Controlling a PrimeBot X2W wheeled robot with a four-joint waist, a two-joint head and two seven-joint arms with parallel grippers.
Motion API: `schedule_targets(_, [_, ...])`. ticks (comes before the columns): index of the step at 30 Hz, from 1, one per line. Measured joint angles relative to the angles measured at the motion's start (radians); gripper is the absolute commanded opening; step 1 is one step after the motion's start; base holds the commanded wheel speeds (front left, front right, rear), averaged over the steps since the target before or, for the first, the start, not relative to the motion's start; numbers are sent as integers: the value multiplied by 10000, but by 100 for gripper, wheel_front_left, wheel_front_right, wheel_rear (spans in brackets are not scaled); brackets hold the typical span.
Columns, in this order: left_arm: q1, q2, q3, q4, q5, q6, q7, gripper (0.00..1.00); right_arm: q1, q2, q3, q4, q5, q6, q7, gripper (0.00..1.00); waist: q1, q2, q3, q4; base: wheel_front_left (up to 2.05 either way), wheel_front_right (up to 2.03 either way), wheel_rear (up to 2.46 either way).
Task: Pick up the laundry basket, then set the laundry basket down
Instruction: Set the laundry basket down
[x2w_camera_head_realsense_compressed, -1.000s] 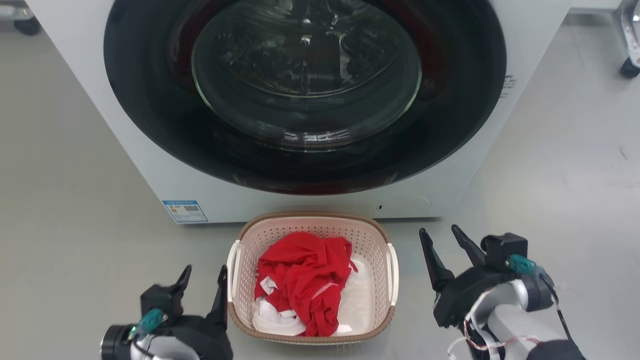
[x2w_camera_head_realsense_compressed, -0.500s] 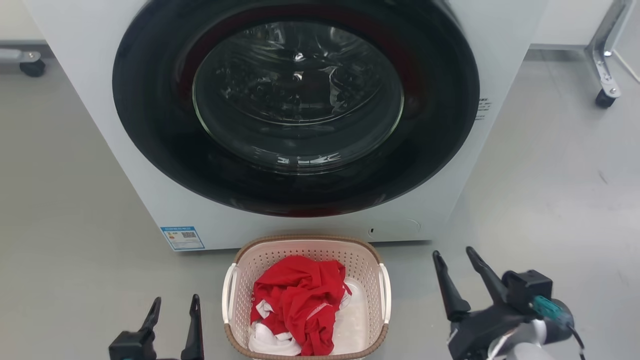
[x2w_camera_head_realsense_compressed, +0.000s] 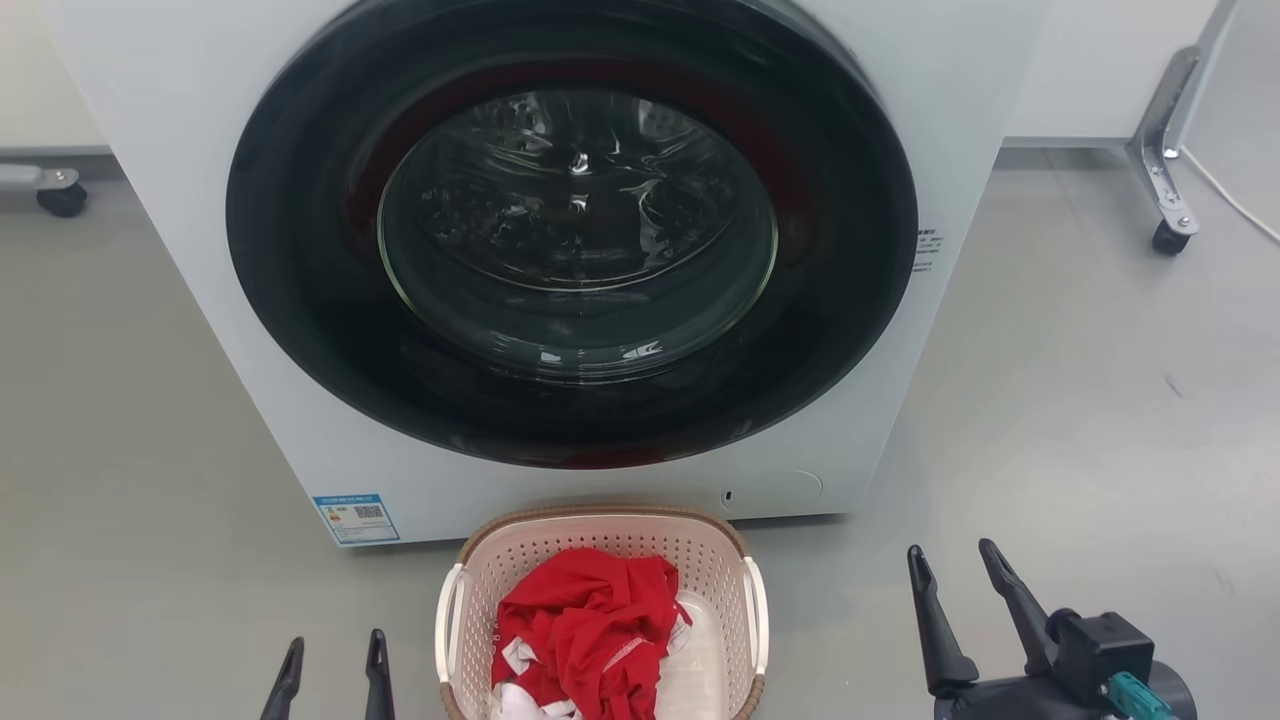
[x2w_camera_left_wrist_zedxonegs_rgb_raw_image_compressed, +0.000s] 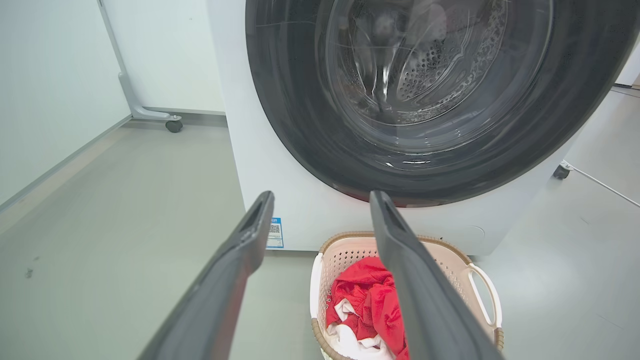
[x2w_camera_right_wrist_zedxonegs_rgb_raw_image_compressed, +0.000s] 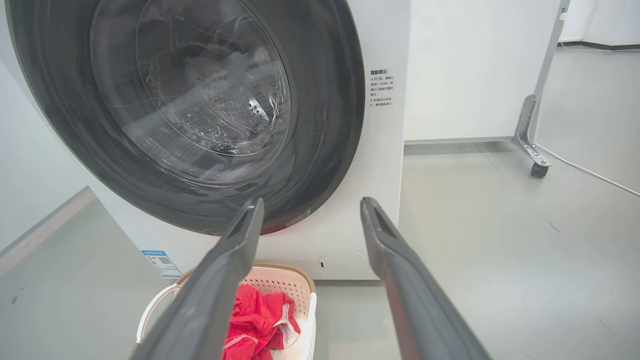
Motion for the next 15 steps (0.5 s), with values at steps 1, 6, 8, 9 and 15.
schedule_targets(1, [73,-15,61,-111,29,0,0,100,97,38,-75,-73,-63,2,0,100,0,0,-38,-14,0,0,0])
schedule_targets(6, [482,-90,238,-535,242,0,0,100,574,178,-491,-487,-508,0,0,100,1,1,-208,-71,0,0,0])
schedule_targets(8, [632,-148,257,-709,251,2,0,100,784,242,-642,-698,-646,0,-2,100,0,0,-235,-89,0,0,0])
schedule_targets(9, [667,-165,267,-775,272,2,0,100,858,267,-686,-744,-683,0,-2,100,1,0,-239,-93,0,0,0])
schedule_targets(15, [801,-203,307,-1068,460,2,0,100,1056,418,-959,-1066,-1043,0,-15,100,1,0,-233,-106,0,0,0])
